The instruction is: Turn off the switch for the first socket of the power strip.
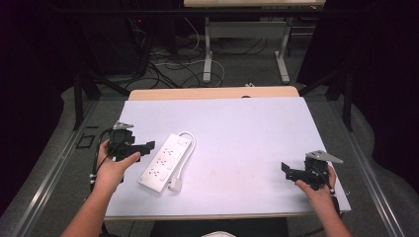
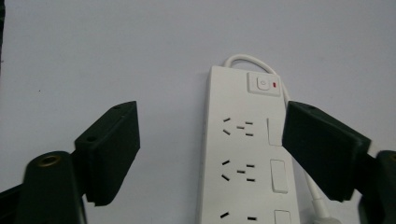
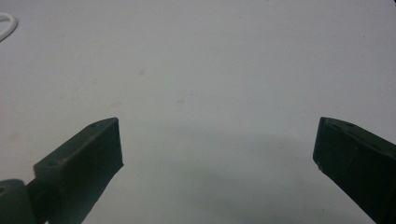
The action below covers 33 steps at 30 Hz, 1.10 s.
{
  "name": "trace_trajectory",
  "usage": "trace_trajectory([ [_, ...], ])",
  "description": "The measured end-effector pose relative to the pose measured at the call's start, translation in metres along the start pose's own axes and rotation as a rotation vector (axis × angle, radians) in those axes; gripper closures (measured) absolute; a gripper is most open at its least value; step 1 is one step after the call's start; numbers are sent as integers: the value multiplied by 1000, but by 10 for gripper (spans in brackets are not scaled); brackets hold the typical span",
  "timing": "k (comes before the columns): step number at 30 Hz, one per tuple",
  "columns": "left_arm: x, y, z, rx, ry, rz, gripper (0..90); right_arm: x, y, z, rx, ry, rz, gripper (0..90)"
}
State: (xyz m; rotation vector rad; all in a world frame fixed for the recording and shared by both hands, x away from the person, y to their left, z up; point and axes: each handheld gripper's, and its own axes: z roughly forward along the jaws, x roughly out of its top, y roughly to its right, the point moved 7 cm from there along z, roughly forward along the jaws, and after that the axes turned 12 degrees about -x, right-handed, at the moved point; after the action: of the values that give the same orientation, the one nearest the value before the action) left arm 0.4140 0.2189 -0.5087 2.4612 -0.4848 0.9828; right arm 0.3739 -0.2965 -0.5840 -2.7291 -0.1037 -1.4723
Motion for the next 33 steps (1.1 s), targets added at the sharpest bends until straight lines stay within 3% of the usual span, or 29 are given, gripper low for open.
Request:
trace_trajectory([
  [3, -3, -4, 0, 5, 20, -23, 148, 0, 1, -1, 5, -1, -4, 7],
  [8, -9, -9, 1, -18, 50, -44, 2, 0, 2, -1, 2, -4, 9, 7],
  [21, -30, -22, 5, -11, 110, -53, 2, 0, 5, -2, -1, -2, 20, 7],
  [33, -58, -32, 13, -17, 128, -62, 4, 0, 0, -2, -1, -1, 11, 7],
])
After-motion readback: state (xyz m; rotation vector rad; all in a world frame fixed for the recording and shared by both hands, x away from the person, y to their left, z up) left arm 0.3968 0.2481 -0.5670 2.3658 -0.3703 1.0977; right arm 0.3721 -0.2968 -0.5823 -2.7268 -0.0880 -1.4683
